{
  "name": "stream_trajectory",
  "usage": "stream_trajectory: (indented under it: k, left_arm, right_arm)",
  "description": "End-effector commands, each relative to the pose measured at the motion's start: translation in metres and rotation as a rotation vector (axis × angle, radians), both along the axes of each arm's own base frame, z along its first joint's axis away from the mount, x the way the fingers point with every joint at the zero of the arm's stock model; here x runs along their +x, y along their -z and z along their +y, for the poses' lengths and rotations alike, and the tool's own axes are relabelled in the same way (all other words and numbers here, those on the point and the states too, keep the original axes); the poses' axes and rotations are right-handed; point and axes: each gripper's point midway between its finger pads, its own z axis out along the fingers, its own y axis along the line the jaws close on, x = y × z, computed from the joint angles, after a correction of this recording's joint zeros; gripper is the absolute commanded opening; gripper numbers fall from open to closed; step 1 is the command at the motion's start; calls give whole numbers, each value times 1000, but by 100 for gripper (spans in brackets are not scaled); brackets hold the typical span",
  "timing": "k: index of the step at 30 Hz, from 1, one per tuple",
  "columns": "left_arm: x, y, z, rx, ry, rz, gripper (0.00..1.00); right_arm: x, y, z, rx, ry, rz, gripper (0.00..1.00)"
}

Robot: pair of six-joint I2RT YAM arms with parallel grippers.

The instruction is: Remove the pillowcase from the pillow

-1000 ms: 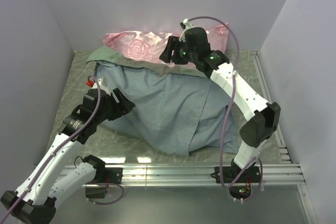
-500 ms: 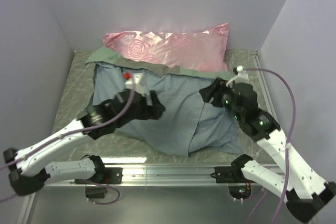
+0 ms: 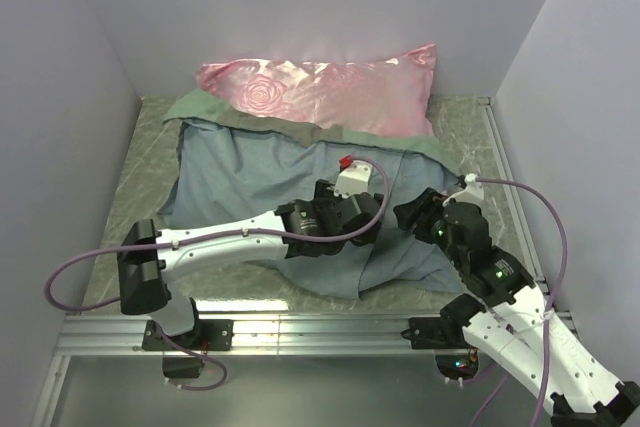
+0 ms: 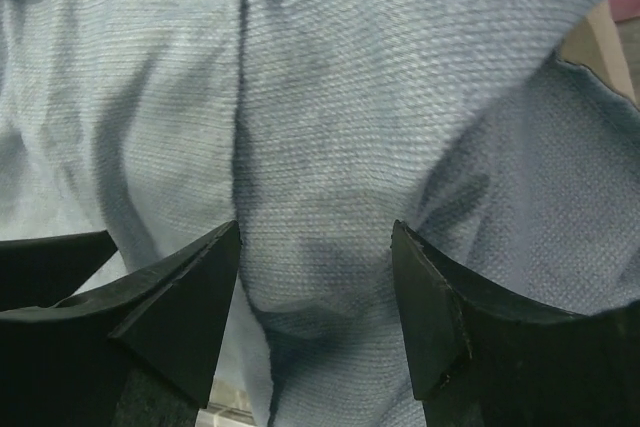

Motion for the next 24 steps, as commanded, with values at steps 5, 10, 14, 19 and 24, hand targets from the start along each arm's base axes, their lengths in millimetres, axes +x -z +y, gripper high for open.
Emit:
stream_trajectory:
  k: [5, 10, 14, 19, 24]
  left_arm:
    - [10, -6, -26, -24, -19, -52, 87]
    - [15, -5, -16, -42, -53, -61, 57]
    - [29, -1, 11, -5, -131, -50, 13]
    - [38, -7, 45, -19, -198, -49, 1]
    - [49, -23, 84, -45, -280, -63, 1]
  right_arm:
    - [13, 10, -1, 2, 58, 19, 68]
    - [17, 16, 2, 11, 60, 15, 69]
    - [21, 14, 4, 3, 54, 18, 65]
    - [23, 6, 0, -10, 70, 2, 50]
    - [25, -3, -12, -52, 120, -8, 22]
